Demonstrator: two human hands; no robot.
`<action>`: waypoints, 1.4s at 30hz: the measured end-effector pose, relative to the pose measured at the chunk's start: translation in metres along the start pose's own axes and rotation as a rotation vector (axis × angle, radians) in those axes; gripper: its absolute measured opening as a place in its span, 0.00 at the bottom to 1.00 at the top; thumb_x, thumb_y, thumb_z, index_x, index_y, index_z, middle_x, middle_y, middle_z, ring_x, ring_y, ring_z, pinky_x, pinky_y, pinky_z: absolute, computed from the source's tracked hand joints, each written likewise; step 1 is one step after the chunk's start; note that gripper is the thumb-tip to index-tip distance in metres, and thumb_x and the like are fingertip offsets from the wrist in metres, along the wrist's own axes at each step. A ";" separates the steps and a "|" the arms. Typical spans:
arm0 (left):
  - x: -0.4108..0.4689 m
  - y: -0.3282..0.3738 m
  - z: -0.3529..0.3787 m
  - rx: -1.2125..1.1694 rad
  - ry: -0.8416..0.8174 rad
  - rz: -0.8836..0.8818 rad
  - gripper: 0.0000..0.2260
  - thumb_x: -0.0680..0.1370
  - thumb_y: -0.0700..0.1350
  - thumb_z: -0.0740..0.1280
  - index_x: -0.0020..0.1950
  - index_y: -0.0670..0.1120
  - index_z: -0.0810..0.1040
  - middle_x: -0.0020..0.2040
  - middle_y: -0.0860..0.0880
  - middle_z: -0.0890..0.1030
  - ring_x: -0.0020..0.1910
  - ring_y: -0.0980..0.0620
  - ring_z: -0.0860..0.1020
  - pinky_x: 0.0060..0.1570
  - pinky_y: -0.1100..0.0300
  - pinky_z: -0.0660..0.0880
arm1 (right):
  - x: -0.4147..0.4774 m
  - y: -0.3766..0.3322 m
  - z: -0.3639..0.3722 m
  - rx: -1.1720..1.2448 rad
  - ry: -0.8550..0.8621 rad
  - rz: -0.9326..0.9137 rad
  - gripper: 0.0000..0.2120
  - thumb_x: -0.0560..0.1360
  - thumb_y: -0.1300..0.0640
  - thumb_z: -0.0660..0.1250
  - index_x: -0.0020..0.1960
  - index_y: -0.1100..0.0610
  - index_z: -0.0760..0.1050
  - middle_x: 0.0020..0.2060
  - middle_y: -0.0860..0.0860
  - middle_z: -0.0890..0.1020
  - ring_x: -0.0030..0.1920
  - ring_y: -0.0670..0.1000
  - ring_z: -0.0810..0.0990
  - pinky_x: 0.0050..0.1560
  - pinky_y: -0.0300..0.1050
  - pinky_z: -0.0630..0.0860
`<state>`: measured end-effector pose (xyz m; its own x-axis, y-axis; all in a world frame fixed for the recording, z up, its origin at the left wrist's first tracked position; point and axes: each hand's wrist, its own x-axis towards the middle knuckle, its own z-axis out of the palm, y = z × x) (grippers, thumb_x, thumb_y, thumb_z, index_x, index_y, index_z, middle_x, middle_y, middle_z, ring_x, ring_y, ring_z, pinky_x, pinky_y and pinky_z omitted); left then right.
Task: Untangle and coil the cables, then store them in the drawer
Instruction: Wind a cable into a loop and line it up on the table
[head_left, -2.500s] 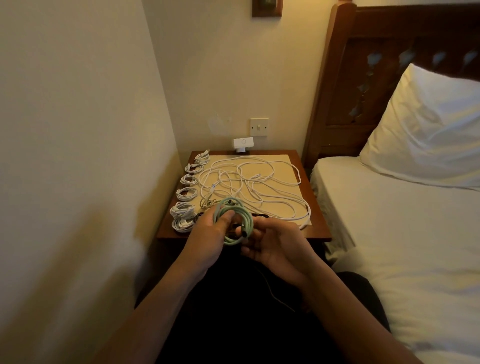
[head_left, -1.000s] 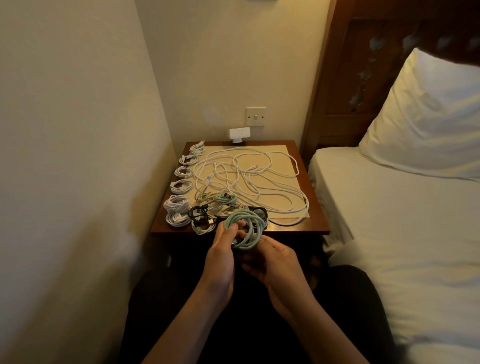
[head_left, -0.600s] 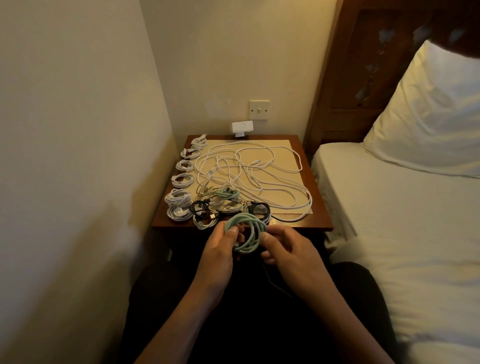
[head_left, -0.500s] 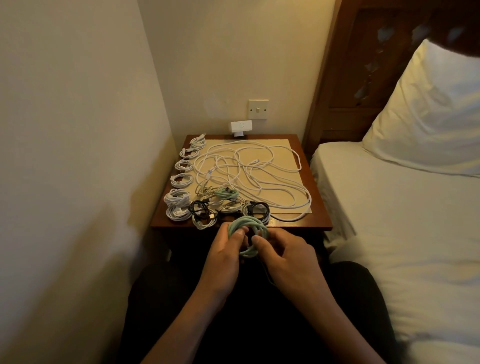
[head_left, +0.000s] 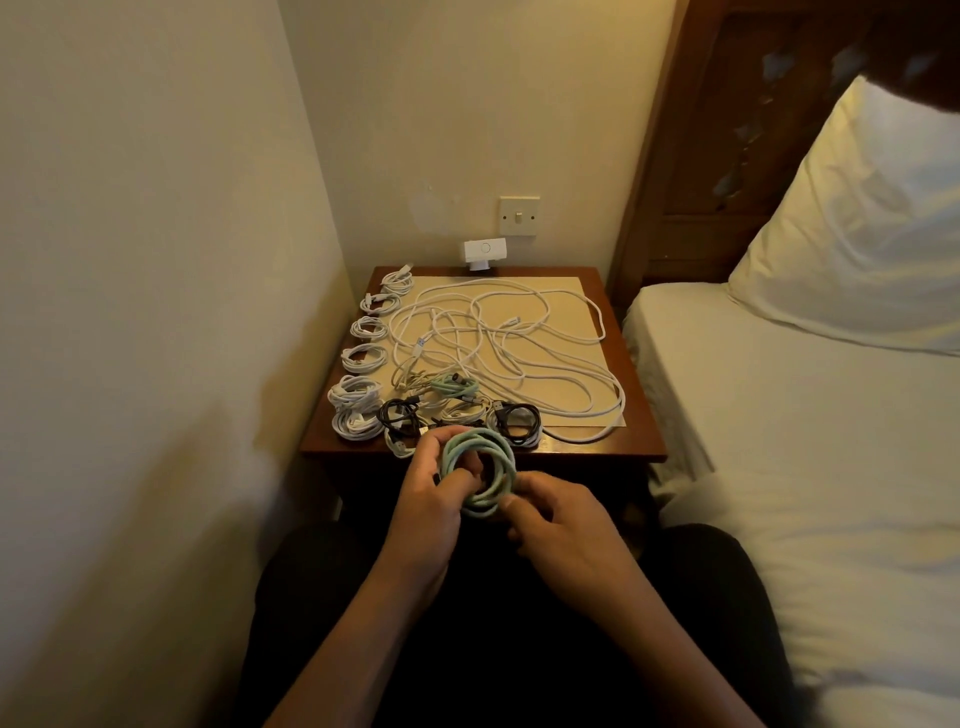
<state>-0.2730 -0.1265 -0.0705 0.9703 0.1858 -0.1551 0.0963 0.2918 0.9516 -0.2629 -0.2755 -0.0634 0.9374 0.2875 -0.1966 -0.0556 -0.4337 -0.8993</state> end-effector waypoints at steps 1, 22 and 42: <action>0.000 0.000 -0.001 0.082 -0.025 0.004 0.18 0.78 0.29 0.60 0.60 0.47 0.79 0.47 0.47 0.83 0.46 0.54 0.82 0.47 0.57 0.77 | 0.002 0.000 -0.003 0.036 0.033 -0.004 0.10 0.81 0.47 0.66 0.62 0.41 0.80 0.47 0.41 0.86 0.46 0.42 0.84 0.52 0.49 0.84; -0.014 -0.005 -0.006 0.495 0.079 0.160 0.10 0.85 0.47 0.62 0.58 0.55 0.83 0.45 0.54 0.86 0.48 0.59 0.84 0.44 0.69 0.76 | 0.000 0.020 0.000 0.359 0.052 0.038 0.14 0.79 0.63 0.71 0.61 0.50 0.77 0.51 0.50 0.86 0.51 0.48 0.86 0.47 0.44 0.84; -0.001 0.008 -0.026 0.615 -0.397 -0.206 0.10 0.85 0.46 0.59 0.58 0.52 0.80 0.41 0.55 0.77 0.38 0.57 0.73 0.40 0.62 0.69 | 0.006 0.029 -0.020 0.443 0.043 0.031 0.14 0.79 0.66 0.68 0.61 0.53 0.80 0.50 0.54 0.88 0.52 0.54 0.87 0.53 0.52 0.83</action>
<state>-0.2789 -0.0997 -0.0694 0.9150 -0.2015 -0.3495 0.2778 -0.3134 0.9081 -0.2523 -0.3029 -0.0828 0.9458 0.2406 -0.2181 -0.2170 -0.0314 -0.9757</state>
